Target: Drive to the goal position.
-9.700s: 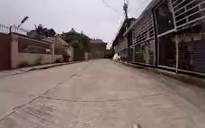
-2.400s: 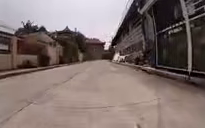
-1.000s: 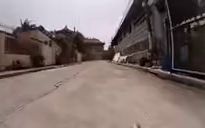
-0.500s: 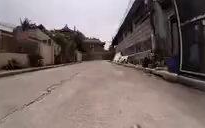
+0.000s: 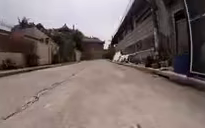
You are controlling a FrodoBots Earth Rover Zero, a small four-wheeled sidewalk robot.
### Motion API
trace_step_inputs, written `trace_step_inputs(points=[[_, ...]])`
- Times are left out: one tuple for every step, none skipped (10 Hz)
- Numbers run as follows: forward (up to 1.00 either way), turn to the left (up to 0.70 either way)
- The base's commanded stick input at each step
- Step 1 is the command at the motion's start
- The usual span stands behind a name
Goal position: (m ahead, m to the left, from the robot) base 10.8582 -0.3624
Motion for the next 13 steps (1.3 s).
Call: trace_step_inputs(points=[[0.70,0.00],[0.70,0.00],[0.70,0.00],[0.70,0.00],[0.70,0.00],[0.70,0.00],[0.70,0.00],[0.70,0.00],[0.70,0.00],[0.70,0.00],[0.70,0.00],[0.70,0.00],[0.70,0.00]])
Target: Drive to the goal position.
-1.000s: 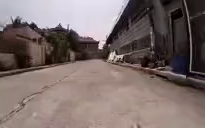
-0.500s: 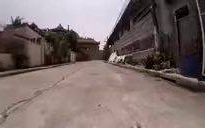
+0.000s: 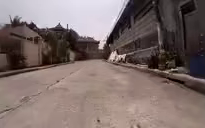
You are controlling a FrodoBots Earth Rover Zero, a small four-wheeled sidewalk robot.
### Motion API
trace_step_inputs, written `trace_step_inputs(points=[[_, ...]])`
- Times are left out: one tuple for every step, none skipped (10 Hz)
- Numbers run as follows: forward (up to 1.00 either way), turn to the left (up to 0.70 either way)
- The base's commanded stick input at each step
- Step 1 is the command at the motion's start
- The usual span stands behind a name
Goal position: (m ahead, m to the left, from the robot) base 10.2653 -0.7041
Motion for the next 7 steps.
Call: trace_step_inputs(points=[[0.70,0.00],[0.70,0.00],[0.70,0.00],[0.70,0.00],[0.70,0.00],[0.70,0.00],[0.70,0.00]])
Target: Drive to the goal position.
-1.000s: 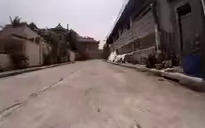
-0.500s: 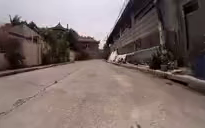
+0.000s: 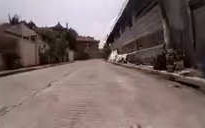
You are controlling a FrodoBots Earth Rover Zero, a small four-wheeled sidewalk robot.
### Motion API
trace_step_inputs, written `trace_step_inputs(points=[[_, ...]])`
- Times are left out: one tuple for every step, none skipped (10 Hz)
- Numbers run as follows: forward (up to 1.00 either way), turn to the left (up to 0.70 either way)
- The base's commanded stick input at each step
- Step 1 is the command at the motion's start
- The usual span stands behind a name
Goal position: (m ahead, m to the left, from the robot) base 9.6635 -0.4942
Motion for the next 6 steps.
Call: trace_step_inputs(points=[[0.70,0.00],[0.70,0.00],[0.70,0.00],[0.70,0.00],[0.70,0.00],[0.70,0.00]])
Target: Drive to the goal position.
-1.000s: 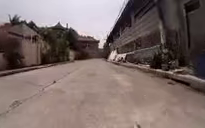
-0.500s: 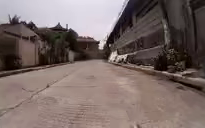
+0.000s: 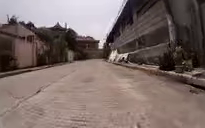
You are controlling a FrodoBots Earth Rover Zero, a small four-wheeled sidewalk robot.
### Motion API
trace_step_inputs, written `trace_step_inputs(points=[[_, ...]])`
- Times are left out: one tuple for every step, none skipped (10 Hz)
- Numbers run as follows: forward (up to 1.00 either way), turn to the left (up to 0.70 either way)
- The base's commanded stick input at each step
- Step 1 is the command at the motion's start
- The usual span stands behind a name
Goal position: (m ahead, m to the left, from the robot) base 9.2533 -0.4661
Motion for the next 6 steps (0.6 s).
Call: trace_step_inputs(points=[[0.70,0.00],[0.70,0.00],[0.70,0.00],[0.70,0.00],[0.70,0.00],[0.70,0.00]])
